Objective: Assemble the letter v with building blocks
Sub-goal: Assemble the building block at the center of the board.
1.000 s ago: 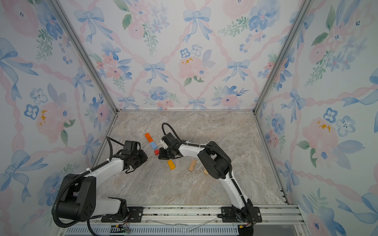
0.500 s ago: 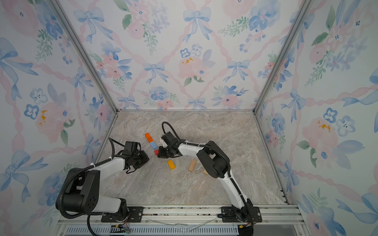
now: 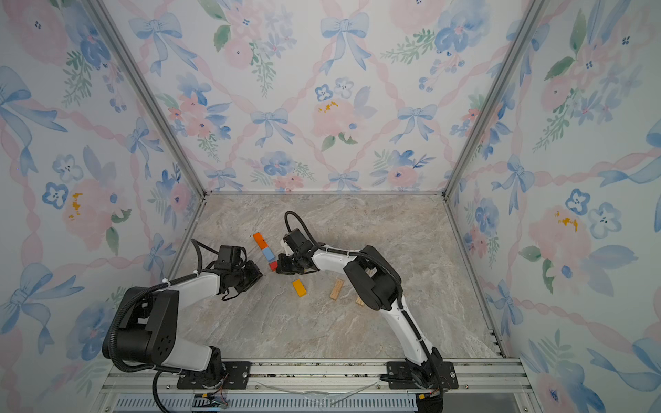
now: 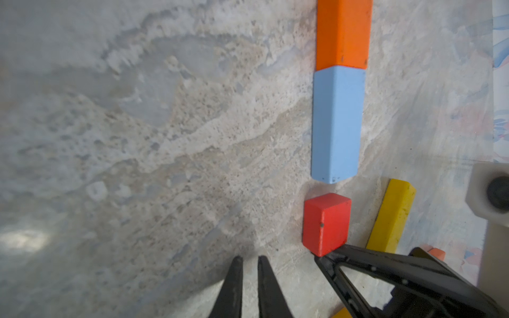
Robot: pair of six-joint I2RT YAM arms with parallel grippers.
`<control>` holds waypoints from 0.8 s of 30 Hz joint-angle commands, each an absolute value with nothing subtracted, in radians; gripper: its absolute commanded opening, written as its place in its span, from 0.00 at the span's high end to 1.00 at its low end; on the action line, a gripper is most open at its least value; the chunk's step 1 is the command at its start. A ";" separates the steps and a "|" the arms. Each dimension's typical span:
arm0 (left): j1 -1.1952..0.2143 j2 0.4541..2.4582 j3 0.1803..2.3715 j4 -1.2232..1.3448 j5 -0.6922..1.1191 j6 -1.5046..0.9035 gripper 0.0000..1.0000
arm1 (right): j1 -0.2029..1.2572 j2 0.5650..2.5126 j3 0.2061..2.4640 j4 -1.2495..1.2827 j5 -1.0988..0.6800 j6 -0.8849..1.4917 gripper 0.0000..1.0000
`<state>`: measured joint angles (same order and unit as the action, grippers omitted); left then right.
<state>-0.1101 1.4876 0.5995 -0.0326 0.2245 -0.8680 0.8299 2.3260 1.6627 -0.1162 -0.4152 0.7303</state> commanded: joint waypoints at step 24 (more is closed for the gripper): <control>-0.094 1.656 0.604 0.067 0.319 -0.910 0.89 | 0.808 2.365 1.646 -0.133 -0.397 0.758 1.00</control>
